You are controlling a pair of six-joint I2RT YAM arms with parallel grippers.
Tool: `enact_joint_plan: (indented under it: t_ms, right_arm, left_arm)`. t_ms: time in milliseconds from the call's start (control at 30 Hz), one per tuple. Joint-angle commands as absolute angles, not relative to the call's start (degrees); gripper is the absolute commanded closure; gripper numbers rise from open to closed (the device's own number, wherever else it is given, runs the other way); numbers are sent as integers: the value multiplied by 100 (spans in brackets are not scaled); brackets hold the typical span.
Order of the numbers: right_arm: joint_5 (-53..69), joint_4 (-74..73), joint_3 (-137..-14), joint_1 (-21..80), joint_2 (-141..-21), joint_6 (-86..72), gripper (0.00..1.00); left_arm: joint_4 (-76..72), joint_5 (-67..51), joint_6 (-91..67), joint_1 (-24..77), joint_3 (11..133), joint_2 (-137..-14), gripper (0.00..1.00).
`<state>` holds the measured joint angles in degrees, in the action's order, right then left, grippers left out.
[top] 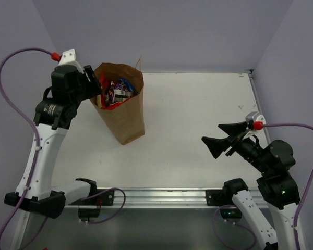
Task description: Take the snacks out of the paper bag
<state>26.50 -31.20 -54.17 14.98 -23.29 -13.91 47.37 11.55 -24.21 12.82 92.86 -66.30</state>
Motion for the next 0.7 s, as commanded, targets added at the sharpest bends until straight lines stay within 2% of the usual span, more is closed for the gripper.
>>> enact_joint_plan:
  t_ms: [0, 200, 267, 400, 500, 667]
  right_arm:
    - [2645, -2865, -5344, 1503, -2250, -1354, 1]
    - [2663, -2821, -5256, 1503, -2127, -1354, 1]
    - [2672, -2813, -5238, 1503, -2118, -1362, 1]
    - [2689, -2804, -5238, 1503, -2136, -1354, 1]
    - [2689, -2786, -5221, 1503, -2153, -1354, 1]
    - [2689, -2777, -5247, 1503, -2180, -1354, 1]
  left_arm:
    - [4668, 1652, -2628, 1248, 8545, -7083, 37]
    - [4219, 1784, -2707, 958, 8139, -7347, 55]
    - [4131, 1889, -2725, 879, 8086, -7409, 57]
    - [4035, 1689, -2733, 844, 8103, -7418, 56]
    - [3937, 1144, -2716, 844, 8374, -7313, 50]
    - [4025, 89, -2681, 853, 9069, -7251, 47]
